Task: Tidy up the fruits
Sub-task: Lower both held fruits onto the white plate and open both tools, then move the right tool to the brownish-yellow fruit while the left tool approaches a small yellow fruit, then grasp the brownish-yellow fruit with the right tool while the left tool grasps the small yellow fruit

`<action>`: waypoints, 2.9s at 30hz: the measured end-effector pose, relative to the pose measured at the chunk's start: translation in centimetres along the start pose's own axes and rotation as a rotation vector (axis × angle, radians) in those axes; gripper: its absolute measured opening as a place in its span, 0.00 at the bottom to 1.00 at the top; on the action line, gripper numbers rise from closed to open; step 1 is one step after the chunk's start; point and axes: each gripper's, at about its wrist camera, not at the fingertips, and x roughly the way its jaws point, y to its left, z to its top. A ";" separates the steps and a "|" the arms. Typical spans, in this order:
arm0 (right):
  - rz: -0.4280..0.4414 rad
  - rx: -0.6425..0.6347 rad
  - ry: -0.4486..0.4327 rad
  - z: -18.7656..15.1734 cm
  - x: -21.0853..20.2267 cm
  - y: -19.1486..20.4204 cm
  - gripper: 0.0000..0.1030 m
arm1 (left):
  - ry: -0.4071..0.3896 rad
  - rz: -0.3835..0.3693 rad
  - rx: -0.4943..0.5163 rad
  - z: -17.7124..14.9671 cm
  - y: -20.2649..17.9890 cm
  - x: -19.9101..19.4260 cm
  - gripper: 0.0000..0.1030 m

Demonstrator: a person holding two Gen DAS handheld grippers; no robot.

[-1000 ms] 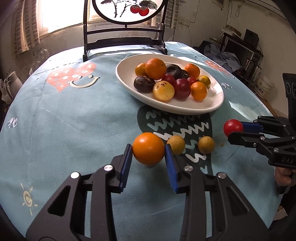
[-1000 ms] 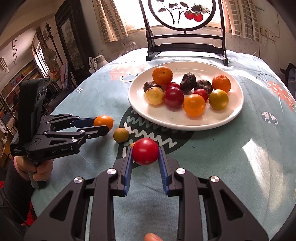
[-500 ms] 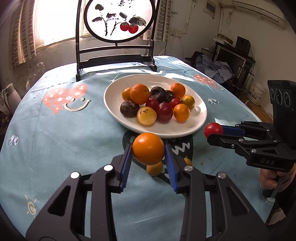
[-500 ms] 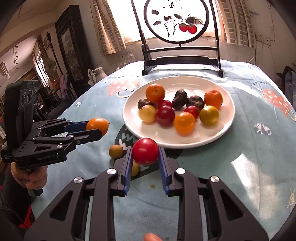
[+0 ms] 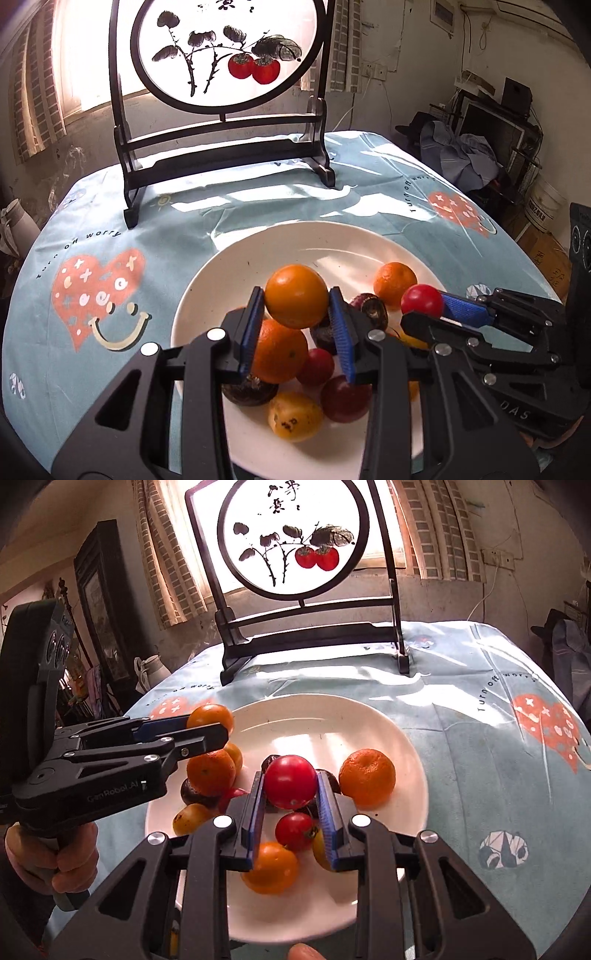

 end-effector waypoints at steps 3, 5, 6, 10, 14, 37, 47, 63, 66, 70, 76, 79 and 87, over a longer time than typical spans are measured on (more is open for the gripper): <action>0.000 -0.012 0.016 0.4 1.4 -0.2 0.27 | 0.022 0.019 -0.001 0.5 0.2 1.8 0.35; 0.010 -0.013 0.027 0.5 1.9 -0.3 0.32 | 0.040 0.030 -0.007 0.5 0.3 2.4 0.36; 0.012 -0.012 0.031 0.5 2.0 -0.3 0.46 | 0.045 0.032 -0.013 0.5 0.3 2.4 0.47; 0.021 -0.015 0.032 0.6 1.0 0.4 0.57 | -0.040 0.095 -0.038 -0.2 0.9 -0.3 0.85; 0.032 -0.025 0.017 0.0 -0.8 1.7 0.61 | -0.060 0.106 -0.067 -1.6 1.8 -4.2 0.94; 0.091 -0.301 0.172 -9.7 -4.4 10.2 0.69 | -0.065 0.252 -0.269 -12.4 6.6 -11.2 0.98; 0.103 -0.324 0.259 -10.8 -2.1 10.6 0.48 | -0.073 0.318 -0.158 -12.3 4.7 -10.9 0.98; 0.123 -0.234 0.167 -9.1 -4.1 9.0 0.27 | -0.027 0.193 -0.158 -12.6 4.4 -10.3 0.98; 0.105 -0.162 0.105 -8.1 -5.4 7.4 0.27 | 0.016 0.089 -0.079 -13.0 2.7 -9.5 0.97; 0.091 -0.079 0.062 -7.3 -6.2 5.6 0.27 | 0.017 0.082 0.085 -13.9 -0.6 -9.1 0.88; 0.075 -0.048 0.070 -7.2 -6.0 5.0 0.27 | 0.103 0.018 0.165 -15.0 -2.3 -7.4 0.53; 0.081 -0.047 0.075 -7.3 -6.0 5.0 0.27 | 0.126 0.010 0.154 -15.2 -1.9 -6.8 0.45; 0.088 -0.046 0.092 -7.6 -5.8 5.1 0.27 | 0.151 0.016 0.152 -15.4 -1.8 -6.1 0.37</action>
